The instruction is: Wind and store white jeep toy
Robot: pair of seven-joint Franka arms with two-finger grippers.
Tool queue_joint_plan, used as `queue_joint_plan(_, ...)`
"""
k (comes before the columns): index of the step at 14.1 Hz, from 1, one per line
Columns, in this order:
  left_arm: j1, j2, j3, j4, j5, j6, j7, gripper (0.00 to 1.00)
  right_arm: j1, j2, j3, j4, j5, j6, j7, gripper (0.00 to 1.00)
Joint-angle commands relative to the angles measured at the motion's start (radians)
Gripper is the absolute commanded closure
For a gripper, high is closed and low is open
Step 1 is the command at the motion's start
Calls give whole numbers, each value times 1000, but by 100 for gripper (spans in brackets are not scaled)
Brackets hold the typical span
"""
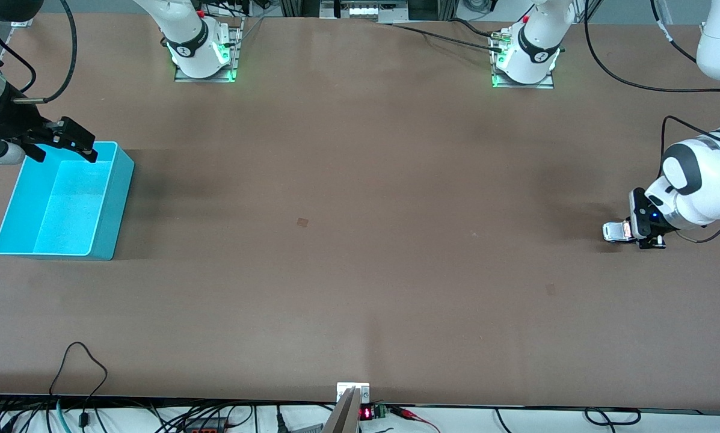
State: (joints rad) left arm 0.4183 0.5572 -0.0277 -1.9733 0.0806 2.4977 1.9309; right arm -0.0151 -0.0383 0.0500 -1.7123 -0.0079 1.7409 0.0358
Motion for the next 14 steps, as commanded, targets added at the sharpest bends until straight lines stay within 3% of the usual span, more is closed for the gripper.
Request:
queue_joint_plan(1, 10, -9, -6, 30, 16, -42, 19, 0, -9, -14, 4, 0, 14, -15, -16, 0)
queue_joint_plan(7, -1, -128, -40, 66, 19, -271, -113, 0, -11, -14, 4, 0, 14, -17, -16, 0)
queue_joint_plan(10, -4, -132, -83, 151, 22, -409, -190, 0, -11, -14, 4, 0, 14, -17, -16, 0)
queue_joint_plan(14, -61, -132, -90, 292, 22, -623, -366, 0, -11, -14, 4, 0, 14, -17, -16, 0)
